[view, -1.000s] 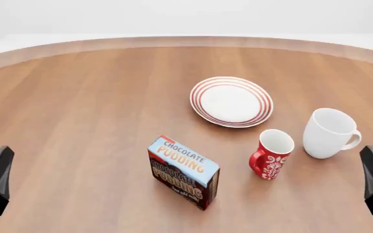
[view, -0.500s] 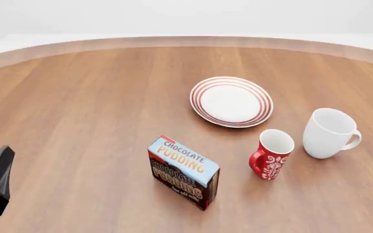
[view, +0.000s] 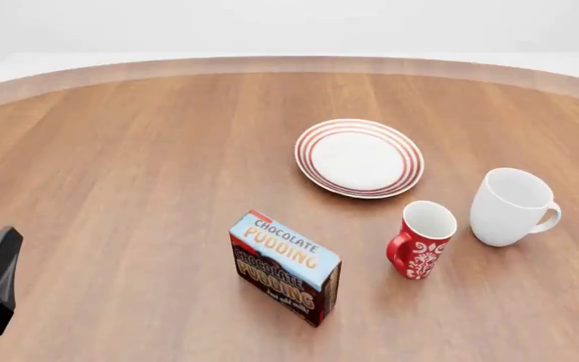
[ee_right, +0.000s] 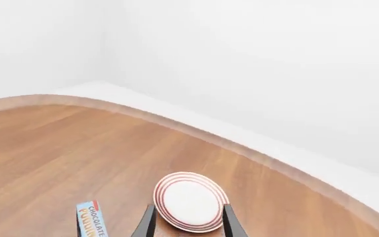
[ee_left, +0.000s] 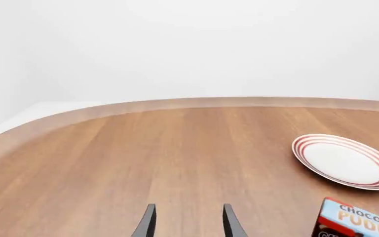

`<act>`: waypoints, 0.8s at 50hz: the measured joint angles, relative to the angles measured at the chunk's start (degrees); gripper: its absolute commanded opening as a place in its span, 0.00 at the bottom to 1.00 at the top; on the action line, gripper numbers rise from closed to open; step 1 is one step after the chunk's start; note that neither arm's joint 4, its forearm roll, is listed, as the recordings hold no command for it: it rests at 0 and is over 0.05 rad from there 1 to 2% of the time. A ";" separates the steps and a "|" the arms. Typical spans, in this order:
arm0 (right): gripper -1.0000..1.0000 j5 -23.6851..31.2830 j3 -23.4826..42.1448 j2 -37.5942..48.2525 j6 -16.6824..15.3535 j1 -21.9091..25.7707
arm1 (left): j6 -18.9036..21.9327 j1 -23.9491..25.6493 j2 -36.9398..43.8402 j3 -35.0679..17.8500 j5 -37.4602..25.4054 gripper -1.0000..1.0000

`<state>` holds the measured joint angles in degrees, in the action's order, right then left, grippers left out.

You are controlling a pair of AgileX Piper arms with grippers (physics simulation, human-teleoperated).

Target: Put the chocolate pudding to the right of the plate.

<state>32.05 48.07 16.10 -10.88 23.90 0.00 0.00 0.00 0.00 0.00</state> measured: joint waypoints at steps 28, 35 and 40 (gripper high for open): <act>1.00 -5.61 8.17 17.78 -5.21 13.51 | 0.00 0.00 0.00 0.00 0.00 1.00; 1.00 -6.84 8.13 20.00 -6.36 14.23 | 0.00 0.00 0.00 0.00 0.00 1.00; 1.00 -8.15 7.66 21.30 -7.01 14.33 | 0.00 0.00 0.00 0.00 0.00 1.00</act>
<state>23.90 55.73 37.40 -17.89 38.23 0.00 0.00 0.00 0.00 0.00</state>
